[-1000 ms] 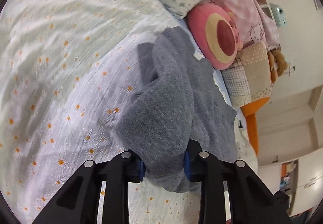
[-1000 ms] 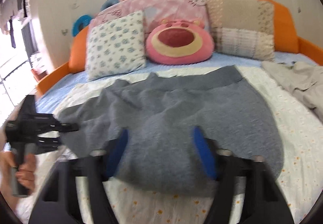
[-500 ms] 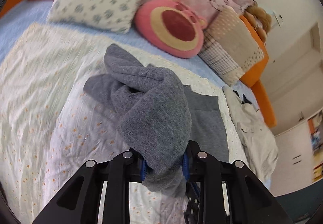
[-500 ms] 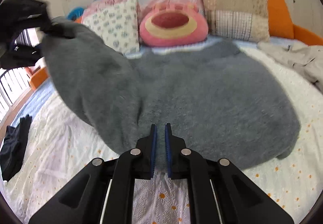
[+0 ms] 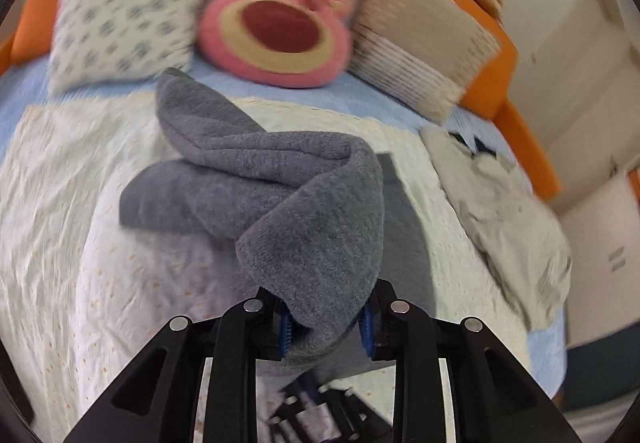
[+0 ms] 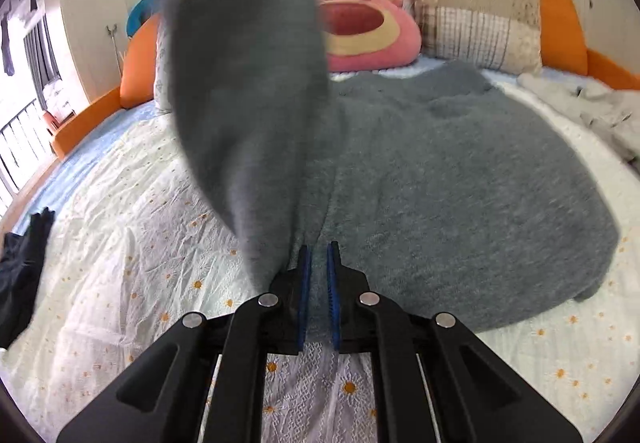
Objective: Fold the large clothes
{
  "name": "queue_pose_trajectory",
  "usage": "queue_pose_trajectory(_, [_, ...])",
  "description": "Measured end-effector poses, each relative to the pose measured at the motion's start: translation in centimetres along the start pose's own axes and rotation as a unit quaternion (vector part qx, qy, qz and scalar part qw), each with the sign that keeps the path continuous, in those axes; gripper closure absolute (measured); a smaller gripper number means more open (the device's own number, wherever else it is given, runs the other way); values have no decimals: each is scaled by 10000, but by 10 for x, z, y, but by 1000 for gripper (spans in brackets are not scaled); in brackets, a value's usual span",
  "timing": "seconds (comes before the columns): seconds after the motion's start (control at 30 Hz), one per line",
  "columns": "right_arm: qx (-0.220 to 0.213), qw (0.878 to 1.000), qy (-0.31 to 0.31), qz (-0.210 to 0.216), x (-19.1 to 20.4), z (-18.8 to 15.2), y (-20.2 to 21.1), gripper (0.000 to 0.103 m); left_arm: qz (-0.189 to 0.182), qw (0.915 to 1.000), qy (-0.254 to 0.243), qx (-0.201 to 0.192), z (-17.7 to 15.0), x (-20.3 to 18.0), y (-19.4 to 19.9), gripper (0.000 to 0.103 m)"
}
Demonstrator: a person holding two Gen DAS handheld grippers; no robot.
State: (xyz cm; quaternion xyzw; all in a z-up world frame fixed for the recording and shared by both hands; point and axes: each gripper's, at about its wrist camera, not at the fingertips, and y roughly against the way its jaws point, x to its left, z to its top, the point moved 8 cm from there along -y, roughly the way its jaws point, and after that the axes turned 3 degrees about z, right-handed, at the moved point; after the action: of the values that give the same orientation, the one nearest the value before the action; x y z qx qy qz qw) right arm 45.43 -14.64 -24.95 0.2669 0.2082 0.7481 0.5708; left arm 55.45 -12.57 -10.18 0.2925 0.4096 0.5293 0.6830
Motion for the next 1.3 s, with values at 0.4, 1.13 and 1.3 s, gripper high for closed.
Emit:
queue_pose_trajectory(0.4, [-312, 9982, -430, -277, -28, -7, 24, 92, 1601, 9557, -2254, 1010, -60, -172, -99, 74])
queue_pose_trajectory(1.13, [82, 9981, -566, -236, -38, -11, 6, 92, 3533, 8222, -4377, 868, -165, -217, -183, 32])
queue_pose_trajectory(1.3, [115, 9985, -463, -280, -35, -10, 4, 92, 2054, 8986, -3695, 1173, -163, -240, -139, 15])
